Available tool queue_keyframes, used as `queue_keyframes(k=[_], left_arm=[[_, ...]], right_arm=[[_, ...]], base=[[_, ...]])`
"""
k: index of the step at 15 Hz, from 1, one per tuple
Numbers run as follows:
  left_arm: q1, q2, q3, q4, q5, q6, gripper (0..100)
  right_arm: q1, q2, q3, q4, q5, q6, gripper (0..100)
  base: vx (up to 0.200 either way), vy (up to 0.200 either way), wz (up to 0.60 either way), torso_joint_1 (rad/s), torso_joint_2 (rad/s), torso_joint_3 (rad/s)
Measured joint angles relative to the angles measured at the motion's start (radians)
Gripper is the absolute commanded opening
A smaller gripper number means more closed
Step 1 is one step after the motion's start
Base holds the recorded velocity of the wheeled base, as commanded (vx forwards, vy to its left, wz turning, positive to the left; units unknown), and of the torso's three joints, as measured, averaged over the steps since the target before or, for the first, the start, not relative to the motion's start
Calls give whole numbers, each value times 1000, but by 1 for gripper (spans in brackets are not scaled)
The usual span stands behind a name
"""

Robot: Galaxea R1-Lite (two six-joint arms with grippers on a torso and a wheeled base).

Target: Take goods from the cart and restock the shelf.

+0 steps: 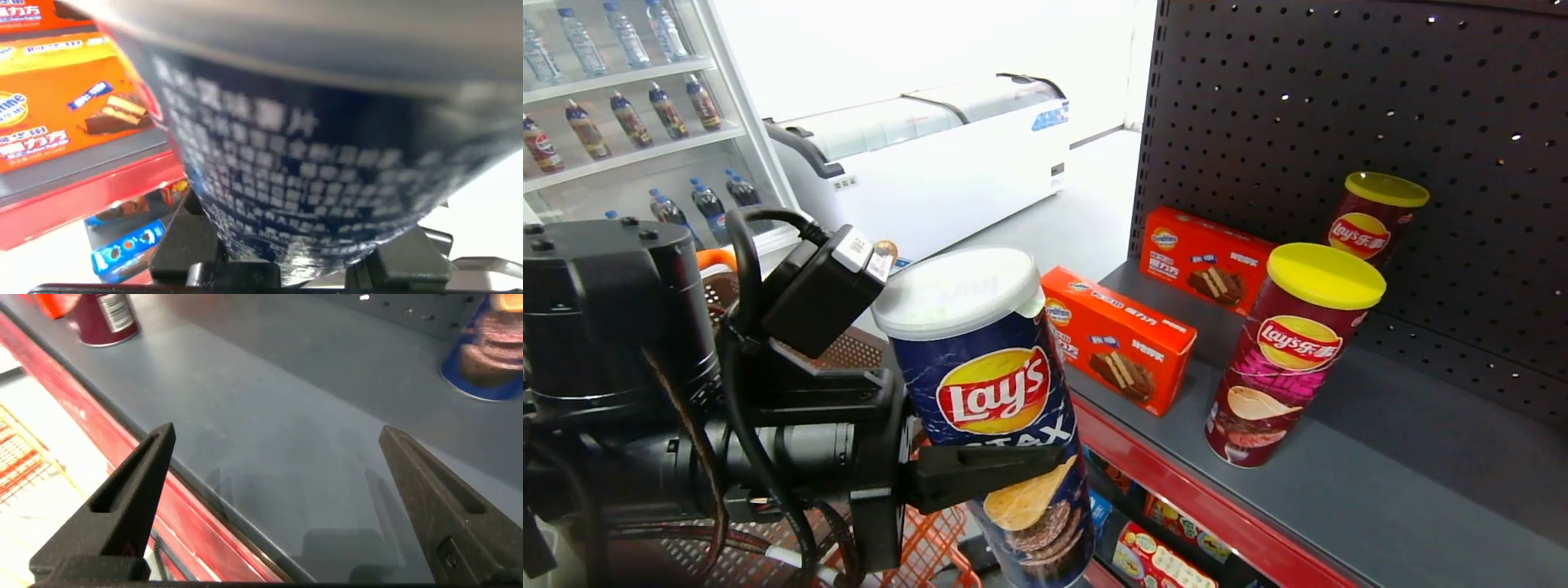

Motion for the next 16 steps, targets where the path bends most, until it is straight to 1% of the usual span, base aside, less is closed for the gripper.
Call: queue_keyframes(k=[4, 9, 13, 16], left_arm=[[-6, 3, -2, 0, 0, 0, 0], [-62, 3, -29, 1, 1, 0, 0], [-72, 3, -39, 0, 1, 0, 0], [-72, 5, -38, 0, 4, 0, 0]], right_arm=[[0, 0, 0, 0, 0, 0, 100], [0, 0, 0, 0, 0, 0, 100], [0, 0, 0, 0, 0, 0, 100], [-1, 0, 0, 0, 0, 0, 100]], base=[[0, 0, -600, 4, 6, 1], [0, 0, -600, 2, 5, 4], [0, 0, -600, 1, 0, -2], [0, 0, 0, 0, 0, 0]])
